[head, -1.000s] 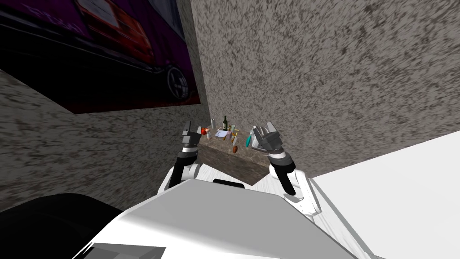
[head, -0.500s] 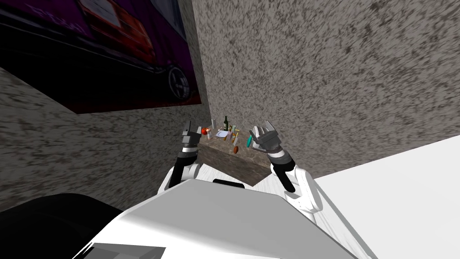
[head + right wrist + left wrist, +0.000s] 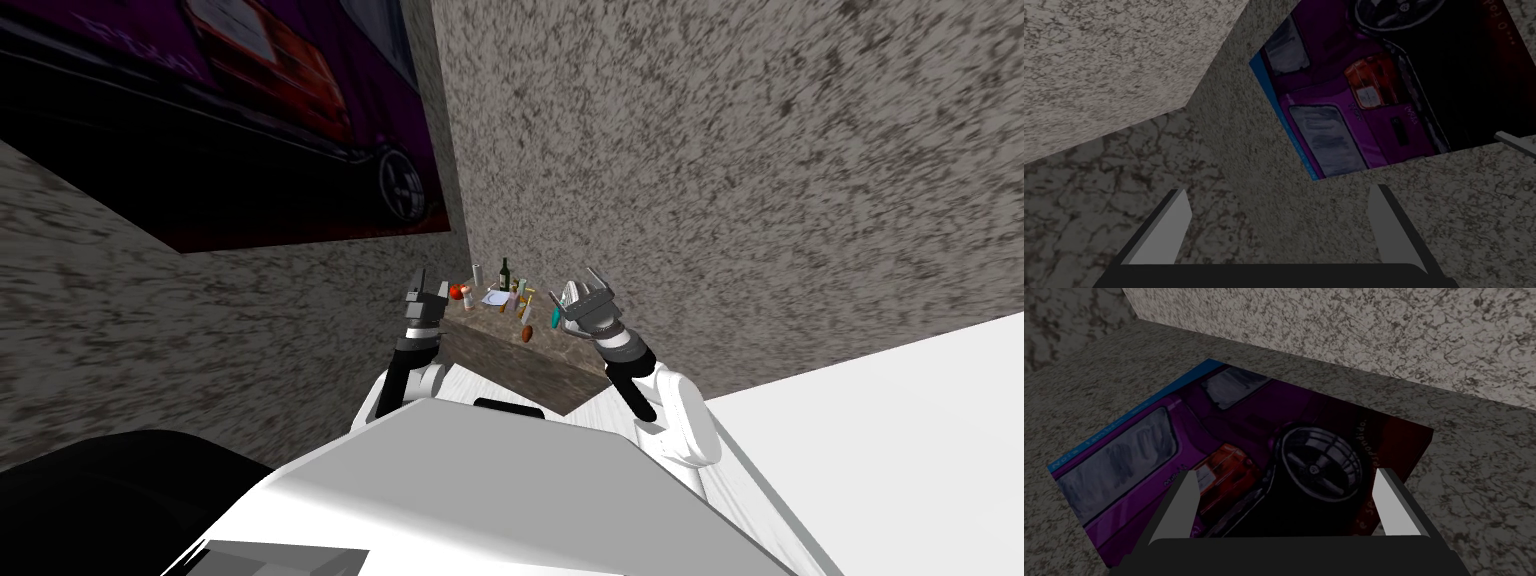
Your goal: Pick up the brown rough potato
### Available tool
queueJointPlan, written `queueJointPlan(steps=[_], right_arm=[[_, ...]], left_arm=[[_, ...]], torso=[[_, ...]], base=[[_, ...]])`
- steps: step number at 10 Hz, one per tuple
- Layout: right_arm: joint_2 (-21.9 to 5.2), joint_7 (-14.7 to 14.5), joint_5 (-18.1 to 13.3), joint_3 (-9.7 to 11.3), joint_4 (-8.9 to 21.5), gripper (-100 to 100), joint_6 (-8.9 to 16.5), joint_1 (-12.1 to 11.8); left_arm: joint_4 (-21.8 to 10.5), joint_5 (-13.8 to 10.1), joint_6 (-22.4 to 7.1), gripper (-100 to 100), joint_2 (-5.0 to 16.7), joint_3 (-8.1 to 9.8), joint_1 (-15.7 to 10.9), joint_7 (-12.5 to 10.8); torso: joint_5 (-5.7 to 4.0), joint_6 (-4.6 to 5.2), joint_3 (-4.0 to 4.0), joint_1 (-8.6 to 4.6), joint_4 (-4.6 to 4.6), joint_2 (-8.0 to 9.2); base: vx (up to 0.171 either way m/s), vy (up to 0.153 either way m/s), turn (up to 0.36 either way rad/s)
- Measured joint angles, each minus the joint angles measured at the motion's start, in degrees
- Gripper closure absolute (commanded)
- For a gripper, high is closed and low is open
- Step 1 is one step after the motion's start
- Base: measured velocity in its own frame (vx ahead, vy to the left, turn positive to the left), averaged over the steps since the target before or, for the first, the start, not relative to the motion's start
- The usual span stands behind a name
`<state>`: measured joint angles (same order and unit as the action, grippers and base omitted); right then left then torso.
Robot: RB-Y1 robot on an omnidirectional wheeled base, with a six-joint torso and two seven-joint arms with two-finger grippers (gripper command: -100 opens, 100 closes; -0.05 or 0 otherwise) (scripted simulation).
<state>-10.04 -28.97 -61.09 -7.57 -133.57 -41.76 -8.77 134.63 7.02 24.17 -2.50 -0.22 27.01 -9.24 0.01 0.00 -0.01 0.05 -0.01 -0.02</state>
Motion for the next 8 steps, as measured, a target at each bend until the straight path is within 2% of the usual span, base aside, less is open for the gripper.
queueJointPlan(steps=[4, 6, 8], right_arm=[[-0.19, -3.64, -6.80, -1.57, 0.18, -100, -2.99, 1.83], [-0.31, -3.89, -9.60, -1.75, 0.13, -100, -3.26, 2.09], [-0.23, -6.29, -12.97, -2.53, 0.16, -100, -5.10, 3.07]], left_arm=[[0.00, 0.00, 0.00, 0, 0.00, 0.00, 0.00, 0.00], [0.00, 0.00, 0.00, 0, 0.00, 0.00, 0.00, 0.00], [0.00, 0.00, 0.00, 0, 0.00, 0.00, 0.00, 0.00]], torso=[[0.01, 0.01, -0.02, 0.04, -0.01, -0.03], [-0.01, 0.02, 0.00, -0.04, 0.00, 0.01], [0.01, 0.01, -0.01, 0.04, -0.01, -0.01]], base=[[0.008, 0.019, 0.015], [0.003, 0.010, 0.021], [0.007, 0.021, 0.017]])
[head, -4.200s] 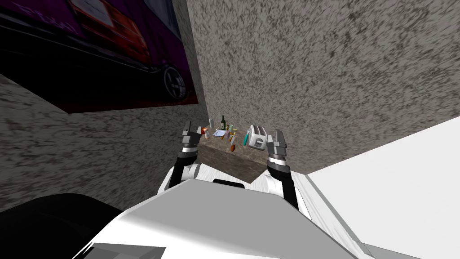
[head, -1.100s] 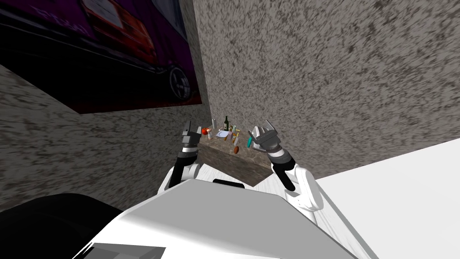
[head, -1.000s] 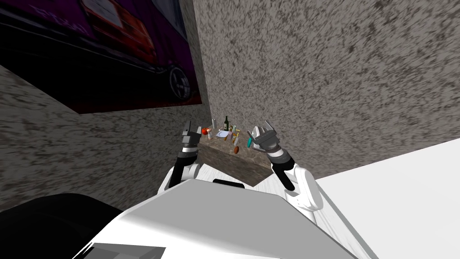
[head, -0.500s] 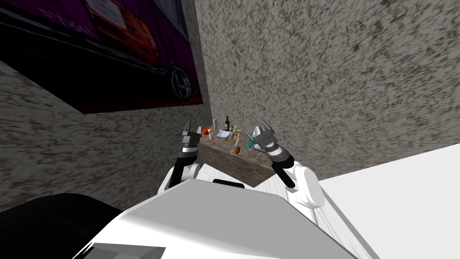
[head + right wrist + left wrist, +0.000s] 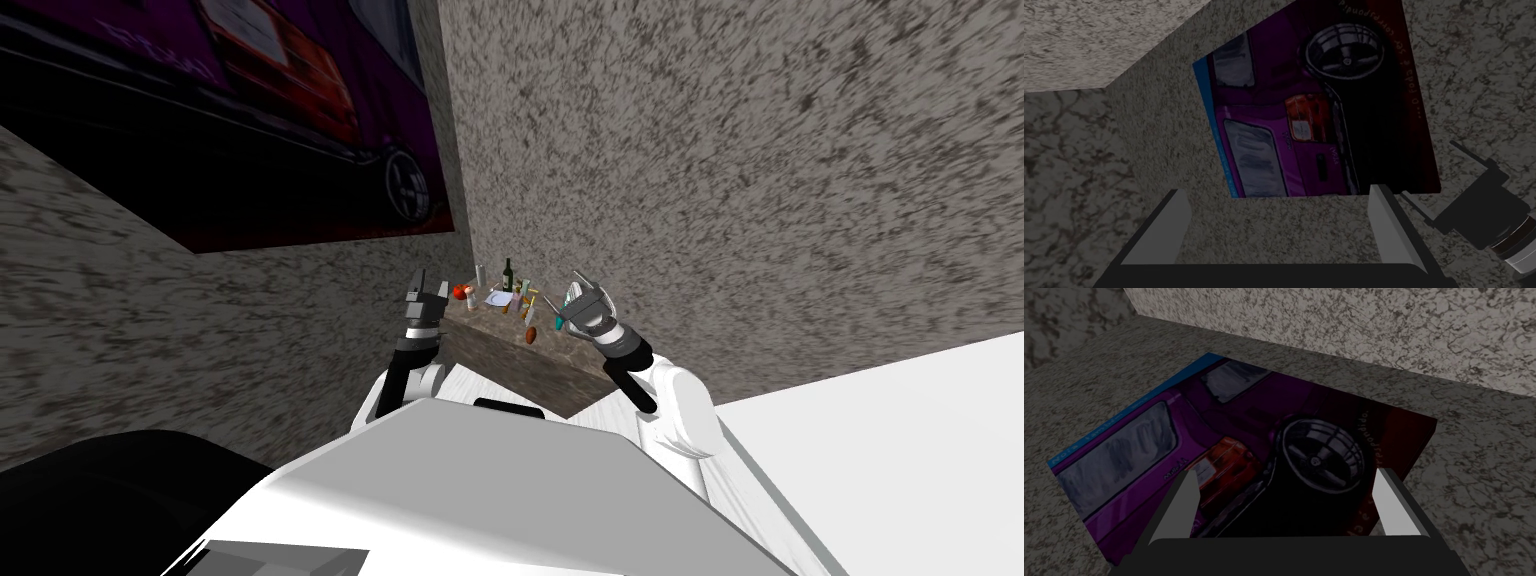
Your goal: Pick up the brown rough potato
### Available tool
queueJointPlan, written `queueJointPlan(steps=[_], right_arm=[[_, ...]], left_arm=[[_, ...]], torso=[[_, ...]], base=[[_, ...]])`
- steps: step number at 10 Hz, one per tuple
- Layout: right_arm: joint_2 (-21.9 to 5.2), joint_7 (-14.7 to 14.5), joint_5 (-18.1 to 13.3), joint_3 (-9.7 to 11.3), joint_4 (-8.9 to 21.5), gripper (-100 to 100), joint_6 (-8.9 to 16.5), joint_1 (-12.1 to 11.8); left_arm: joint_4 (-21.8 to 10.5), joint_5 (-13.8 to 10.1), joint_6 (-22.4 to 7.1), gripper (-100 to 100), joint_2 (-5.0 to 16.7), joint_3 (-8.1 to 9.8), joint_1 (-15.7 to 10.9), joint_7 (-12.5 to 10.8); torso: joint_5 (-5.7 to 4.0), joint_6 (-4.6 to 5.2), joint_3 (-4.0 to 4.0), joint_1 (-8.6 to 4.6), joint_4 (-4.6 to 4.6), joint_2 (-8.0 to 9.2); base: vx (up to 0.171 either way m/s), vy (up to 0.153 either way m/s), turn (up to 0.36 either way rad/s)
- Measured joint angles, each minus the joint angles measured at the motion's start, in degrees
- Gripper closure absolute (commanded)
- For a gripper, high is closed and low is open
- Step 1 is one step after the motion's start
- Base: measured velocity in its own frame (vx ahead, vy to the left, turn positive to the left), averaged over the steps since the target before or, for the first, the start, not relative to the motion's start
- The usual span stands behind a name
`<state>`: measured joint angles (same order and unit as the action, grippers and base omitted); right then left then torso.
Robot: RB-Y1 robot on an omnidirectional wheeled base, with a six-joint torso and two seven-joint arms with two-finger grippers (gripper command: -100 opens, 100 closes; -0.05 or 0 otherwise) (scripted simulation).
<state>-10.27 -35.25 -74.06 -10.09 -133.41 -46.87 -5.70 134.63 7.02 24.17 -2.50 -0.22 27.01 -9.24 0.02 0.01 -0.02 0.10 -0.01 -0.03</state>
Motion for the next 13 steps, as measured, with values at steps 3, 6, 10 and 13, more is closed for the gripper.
queueJointPlan(steps=[3, 6, 10, 13], right_arm=[[-0.16, -2.11, -5.72, -0.97, 0.03, -100, -1.97, 1.52], [-0.17, -5.20, -10.64, -2.32, 0.37, -100, -4.49, 2.52], [-0.08, -7.53, -17.37, -3.31, 0.29, -100, -6.70, 3.44], [-0.30, -10.22, -22.20, -4.72, 1.17, -100, -9.12, 4.93]], left_arm=[[0.00, 0.00, 0.00, 0, 0.00, 0.00, 0.00, 0.00], [0.00, 0.00, 0.00, 0, 0.00, 0.00, 0.00, 0.00], [0.00, 0.00, 0.00, 0, 0.00, 0.00, 0.00, 0.00], [0.00, 0.00, 0.00, 0, 0.00, 0.00, 0.00, 0.00]], torso=[[0.00, 0.00, 0.00, 0.02, 0.00, -0.01], [0.00, 0.00, -0.01, 0.00, 0.00, -0.02], [0.01, 0.01, 0.01, 0.02, 0.00, 0.01], [0.01, 0.01, -0.01, 0.01, 0.00, -0.02]], base=[[0.008, 0.024, 0.026], [0.009, 0.022, 0.029], [0.004, 0.022, 0.022], [0.010, 0.026, 0.033]])
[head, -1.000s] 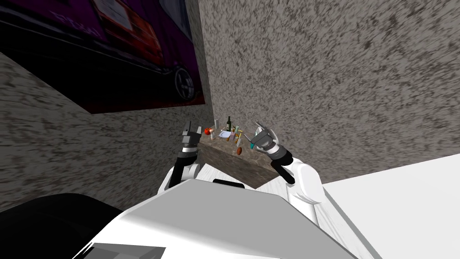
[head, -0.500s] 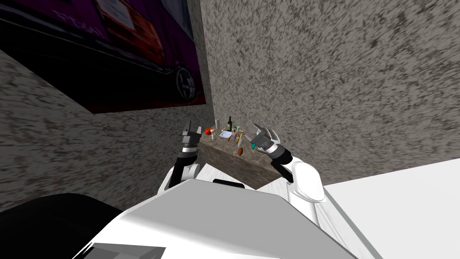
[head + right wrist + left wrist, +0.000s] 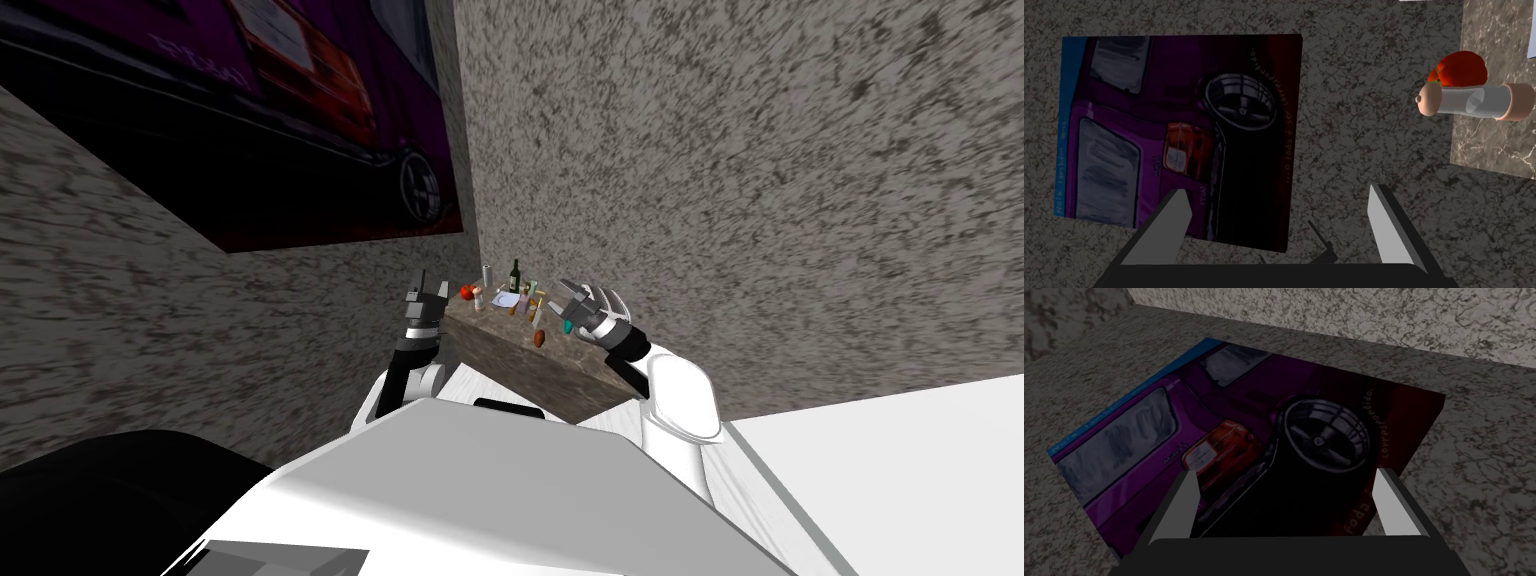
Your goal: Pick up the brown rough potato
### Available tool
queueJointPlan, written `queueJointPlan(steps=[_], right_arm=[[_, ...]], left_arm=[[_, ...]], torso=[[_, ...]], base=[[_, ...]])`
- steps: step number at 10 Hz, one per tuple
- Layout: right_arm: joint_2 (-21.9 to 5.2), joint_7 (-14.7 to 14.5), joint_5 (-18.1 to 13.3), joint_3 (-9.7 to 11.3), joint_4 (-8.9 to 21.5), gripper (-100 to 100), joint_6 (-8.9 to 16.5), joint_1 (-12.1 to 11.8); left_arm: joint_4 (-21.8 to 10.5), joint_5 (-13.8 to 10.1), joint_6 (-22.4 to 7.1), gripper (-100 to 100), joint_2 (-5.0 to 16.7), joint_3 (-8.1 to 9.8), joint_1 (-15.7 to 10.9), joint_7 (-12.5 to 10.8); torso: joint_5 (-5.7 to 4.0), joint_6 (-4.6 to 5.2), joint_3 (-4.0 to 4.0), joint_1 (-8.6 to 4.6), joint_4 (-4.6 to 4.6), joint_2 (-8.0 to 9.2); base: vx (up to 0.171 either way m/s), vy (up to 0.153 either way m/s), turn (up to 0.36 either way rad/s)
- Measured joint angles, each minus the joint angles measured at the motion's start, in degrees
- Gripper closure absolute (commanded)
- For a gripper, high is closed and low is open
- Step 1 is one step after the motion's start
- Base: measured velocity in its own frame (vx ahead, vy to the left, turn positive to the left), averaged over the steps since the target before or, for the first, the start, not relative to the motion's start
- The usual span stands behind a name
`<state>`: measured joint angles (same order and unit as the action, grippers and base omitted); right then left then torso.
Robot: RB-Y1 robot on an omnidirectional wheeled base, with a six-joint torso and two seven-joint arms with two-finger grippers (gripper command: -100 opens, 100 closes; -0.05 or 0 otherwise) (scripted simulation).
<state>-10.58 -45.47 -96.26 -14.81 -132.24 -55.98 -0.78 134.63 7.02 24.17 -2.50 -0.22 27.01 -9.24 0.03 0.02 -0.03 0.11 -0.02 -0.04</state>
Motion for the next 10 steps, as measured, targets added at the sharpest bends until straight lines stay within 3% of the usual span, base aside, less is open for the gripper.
queueJointPlan(steps=[10], right_arm=[[0.11, -7.58, -17.44, -3.55, 1.02, -100, -7.48, 2.43]], left_arm=[[0.00, 0.00, 0.00, 0, 0.00, 0.00, 0.00, 0.00]], torso=[[0.00, 0.01, 0.02, -0.03, 0.01, 0.03]], base=[[0.008, 0.026, 0.031]])
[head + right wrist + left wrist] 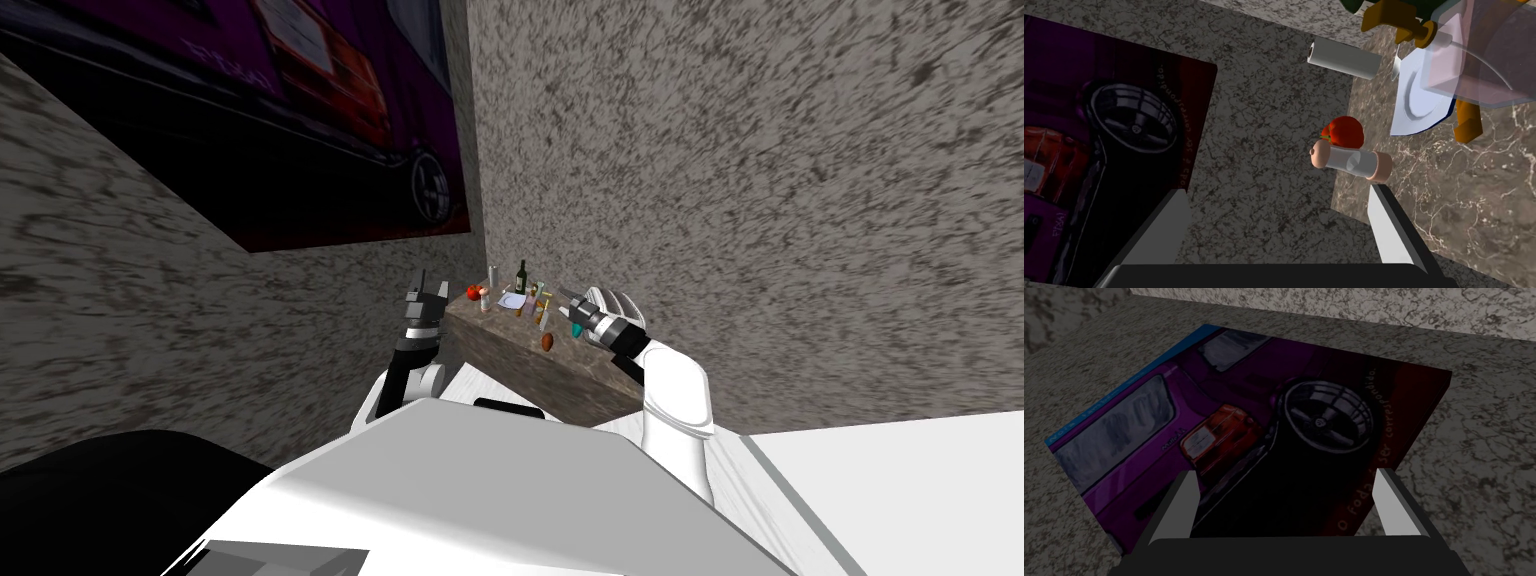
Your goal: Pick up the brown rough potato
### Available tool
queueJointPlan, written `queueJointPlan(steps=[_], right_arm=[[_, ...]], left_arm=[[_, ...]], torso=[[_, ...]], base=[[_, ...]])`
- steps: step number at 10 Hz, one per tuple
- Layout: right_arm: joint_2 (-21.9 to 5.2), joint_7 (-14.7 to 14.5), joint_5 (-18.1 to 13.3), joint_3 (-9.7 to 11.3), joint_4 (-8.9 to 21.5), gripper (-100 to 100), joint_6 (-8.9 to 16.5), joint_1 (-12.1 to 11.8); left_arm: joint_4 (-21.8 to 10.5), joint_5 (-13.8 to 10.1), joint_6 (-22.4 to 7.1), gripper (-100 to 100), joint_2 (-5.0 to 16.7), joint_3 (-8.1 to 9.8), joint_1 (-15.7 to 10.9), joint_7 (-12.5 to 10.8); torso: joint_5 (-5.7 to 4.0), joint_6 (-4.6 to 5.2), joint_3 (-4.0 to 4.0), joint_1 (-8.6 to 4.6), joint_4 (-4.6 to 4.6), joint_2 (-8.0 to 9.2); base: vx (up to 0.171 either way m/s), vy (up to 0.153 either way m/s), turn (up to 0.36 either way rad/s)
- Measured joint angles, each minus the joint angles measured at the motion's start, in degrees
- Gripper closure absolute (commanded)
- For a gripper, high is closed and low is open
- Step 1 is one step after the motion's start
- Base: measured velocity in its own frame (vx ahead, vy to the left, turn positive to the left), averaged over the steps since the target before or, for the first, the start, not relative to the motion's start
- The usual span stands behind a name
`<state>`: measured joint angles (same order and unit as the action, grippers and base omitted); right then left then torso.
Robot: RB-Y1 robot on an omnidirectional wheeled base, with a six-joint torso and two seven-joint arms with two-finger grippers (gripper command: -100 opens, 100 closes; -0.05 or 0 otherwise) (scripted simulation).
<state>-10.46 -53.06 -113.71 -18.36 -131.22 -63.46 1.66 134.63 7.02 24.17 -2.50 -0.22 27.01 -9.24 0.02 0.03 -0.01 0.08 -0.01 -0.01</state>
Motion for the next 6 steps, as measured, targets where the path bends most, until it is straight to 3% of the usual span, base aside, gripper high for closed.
queueJointPlan(steps=[1, 6], right_arm=[[0.12, 0.11, -1.20, 0.10, -0.19, -100, -0.08, -0.08], [0.32, -4.85, -9.21, -1.90, 1.55, -100, -3.96, 1.04]], left_arm=[[0.00, 0.00, 0.00, 0, 0.00, 0.00, 0.00, 0.00], [0.00, 0.00, 0.00, 0, 0.00, 0.00, 0.00, 0.00]], torso=[[-0.01, 0.00, 0.01, -0.06, 0.00, 0.02], [0.01, 0.00, -0.02, 0.06, -0.01, -0.03]], base=[[0.007, 0.024, 0.076], [0.010, 0.031, 0.032]])
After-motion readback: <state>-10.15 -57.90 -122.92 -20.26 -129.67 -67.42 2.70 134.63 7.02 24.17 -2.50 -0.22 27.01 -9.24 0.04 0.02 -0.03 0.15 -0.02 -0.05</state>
